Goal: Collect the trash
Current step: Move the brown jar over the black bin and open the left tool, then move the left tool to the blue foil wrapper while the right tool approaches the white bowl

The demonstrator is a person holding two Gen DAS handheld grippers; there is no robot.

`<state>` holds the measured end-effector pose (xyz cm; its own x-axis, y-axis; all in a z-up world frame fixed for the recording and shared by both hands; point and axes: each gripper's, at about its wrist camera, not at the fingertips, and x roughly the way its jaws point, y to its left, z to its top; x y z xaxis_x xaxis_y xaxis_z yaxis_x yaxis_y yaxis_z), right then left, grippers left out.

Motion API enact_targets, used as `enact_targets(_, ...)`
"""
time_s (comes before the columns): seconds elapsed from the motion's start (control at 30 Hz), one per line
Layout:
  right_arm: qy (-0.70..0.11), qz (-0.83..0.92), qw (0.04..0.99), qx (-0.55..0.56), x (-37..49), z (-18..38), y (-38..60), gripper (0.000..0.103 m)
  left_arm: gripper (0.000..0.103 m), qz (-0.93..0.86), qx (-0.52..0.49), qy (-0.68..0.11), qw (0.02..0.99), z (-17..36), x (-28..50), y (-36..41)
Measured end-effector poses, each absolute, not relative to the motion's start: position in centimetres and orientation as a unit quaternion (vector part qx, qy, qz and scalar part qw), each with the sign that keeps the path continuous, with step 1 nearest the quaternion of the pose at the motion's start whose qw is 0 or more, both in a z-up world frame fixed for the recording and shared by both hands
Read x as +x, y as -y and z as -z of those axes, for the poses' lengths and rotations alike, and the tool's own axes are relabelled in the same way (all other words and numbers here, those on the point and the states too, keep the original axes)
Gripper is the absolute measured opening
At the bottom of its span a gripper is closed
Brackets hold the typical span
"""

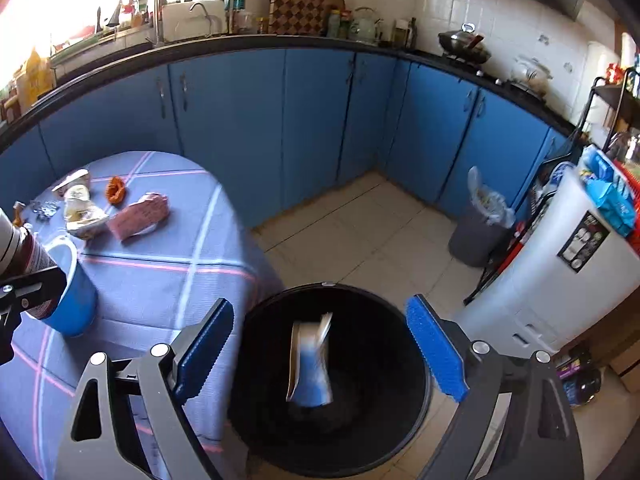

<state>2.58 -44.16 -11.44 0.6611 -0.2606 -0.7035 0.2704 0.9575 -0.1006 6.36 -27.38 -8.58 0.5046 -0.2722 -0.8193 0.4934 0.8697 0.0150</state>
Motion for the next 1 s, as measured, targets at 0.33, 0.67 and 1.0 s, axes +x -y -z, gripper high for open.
enact_targets(0.33, -0.386, 0.183, 0.904, 0.004, 1.3, 12.3, 47.6, 0.086, 0.046, 0.275, 0.155, -0.437, 0.842, 9.0, 6.0, 35.0)
enact_targets(0.67, -0.394, 0.198, 0.897, 0.021, -0.1, 13.1, 50.5, 0.086, 0.083, 0.299, 0.156, -0.416, 0.844, 8.8, 5.6, 39.5)
enact_targets(1.0, -0.395, 0.167, 0.903, 0.031, 0.1, 13.1, 48.5, 0.086, 0.084, 0.246, 0.146, -0.412, 0.865, 8.1, 6.6, 35.0)
